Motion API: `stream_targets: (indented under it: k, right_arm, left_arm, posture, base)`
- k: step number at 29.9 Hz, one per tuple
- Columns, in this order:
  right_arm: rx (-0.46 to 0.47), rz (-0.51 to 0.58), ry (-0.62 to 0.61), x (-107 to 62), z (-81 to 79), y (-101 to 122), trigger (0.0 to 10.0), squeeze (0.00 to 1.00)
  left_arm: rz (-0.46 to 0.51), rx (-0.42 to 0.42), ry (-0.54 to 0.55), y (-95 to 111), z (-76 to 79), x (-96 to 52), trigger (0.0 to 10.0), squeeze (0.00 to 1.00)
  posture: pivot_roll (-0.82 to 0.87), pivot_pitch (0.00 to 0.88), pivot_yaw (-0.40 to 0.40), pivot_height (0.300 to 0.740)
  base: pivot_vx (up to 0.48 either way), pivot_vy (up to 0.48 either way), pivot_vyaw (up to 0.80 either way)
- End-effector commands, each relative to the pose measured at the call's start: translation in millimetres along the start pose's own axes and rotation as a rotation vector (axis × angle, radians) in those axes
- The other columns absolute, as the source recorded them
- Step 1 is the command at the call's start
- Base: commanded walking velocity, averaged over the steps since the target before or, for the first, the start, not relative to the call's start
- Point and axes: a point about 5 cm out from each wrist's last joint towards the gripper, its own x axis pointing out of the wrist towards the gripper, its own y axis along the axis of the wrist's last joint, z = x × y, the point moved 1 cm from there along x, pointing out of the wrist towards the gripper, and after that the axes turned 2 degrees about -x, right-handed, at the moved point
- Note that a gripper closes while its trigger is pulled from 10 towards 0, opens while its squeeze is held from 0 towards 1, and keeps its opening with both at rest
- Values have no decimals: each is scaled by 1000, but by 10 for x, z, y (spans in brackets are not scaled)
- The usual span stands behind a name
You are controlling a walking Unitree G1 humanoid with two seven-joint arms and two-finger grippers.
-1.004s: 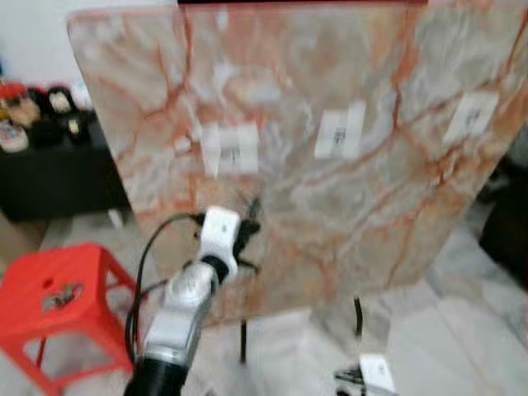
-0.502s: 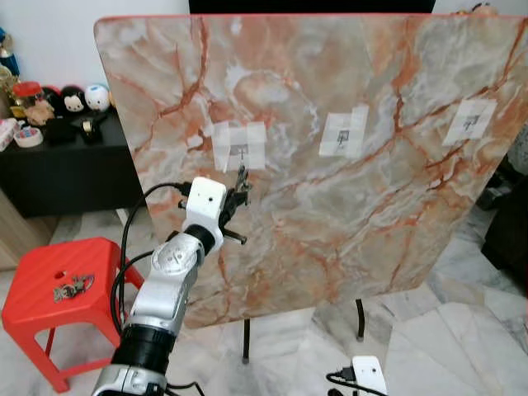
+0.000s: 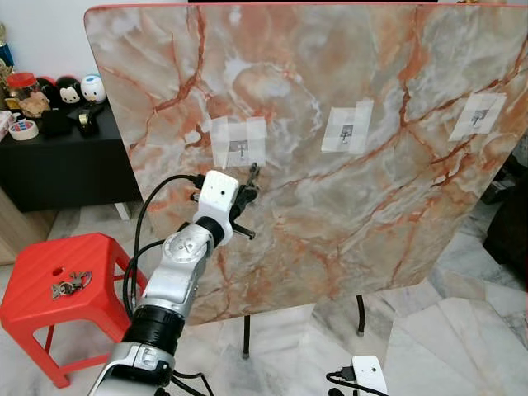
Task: Hang keys on a hook
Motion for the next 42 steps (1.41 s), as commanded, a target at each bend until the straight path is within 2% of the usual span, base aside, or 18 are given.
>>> stream_targets:
  k: [1,6,11,12,13,14,16,17,20,22,24,30,34,42]
  right_arm:
    - [11,-2,-8,2,12,16,10000,0]
    - [5,-3,-6,4,8,21,10000,0]
    - [4,-2,-7,4,6,22,10000,0]
    - [17,1,-12,4,5,22,10000,0]
    - [17,1,-12,4,5,22,10000,0]
    - [23,3,-15,4,5,20,10000,0]
    - [29,6,-18,2,12,20,10000,0]
    - [29,6,-18,2,12,20,10000,0]
    - [37,11,-25,1,23,19,10000,0]
    - [38,11,-27,0,27,17,10000,0]
    - [32,11,-26,-1,32,17,10000,0]
    - [20,18,-20,-2,36,22,10000,0]
    - [10,19,-26,-3,42,21,10000,0]
    - [34,16,-28,-4,36,8,10000,0]
  left_arm:
    - [31,12,20,71,-10,38,10000,0]
    - [64,12,37,118,-41,59,10000,0]
    - [98,-8,44,123,-71,-10,10000,0]
    - [102,-8,49,74,-108,-99,10000,0]
    - [102,-8,49,74,-108,-99,10000,0]
    - [107,-16,49,45,-126,-162,10000,0]
    - [97,1,-6,-66,-114,-382,10000,0]
    - [97,1,-6,-66,-114,-382,10000,0]
    - [66,19,-41,-170,-88,-539,10000,0]
    - [57,33,-42,-195,-86,-573,10000,0]
    - [56,17,-24,-216,-87,-641,10000,0]
    - [48,-8,-43,-221,-11,-667,10000,0]
    - [53,-13,-53,-205,23,-650,10000,0]
    - [49,18,-116,-172,110,-600,10000,0]
  posture:
    - [5,0,-63,740]
    - [6,0,-60,740]
    - [2,0,-57,740]
    - [-2,0,-53,740]
    - [-2,0,-53,740]
    - [-3,0,-52,740]
    - [10,0,-57,740]
    - [10,0,-57,740]
    - [16,0,-61,740]
    - [17,0,-62,740]
    - [15,0,-64,740]
    - [13,0,-64,740]
    - [10,0,-63,740]
    - [11,0,-62,740]
  base:
    - [0,0,0]
    - [0,0,0]
    - [0,0,0]
    - [0,0,0]
    - [0,0,0]
    - [0,0,0]
    - [0,0,0]
    - [0,0,0]
    - [0,0,0]
    - [0,0,0]
    - [0,0,0]
    - [0,0,0]
    - [0,0,575]
    - [0,0,200]
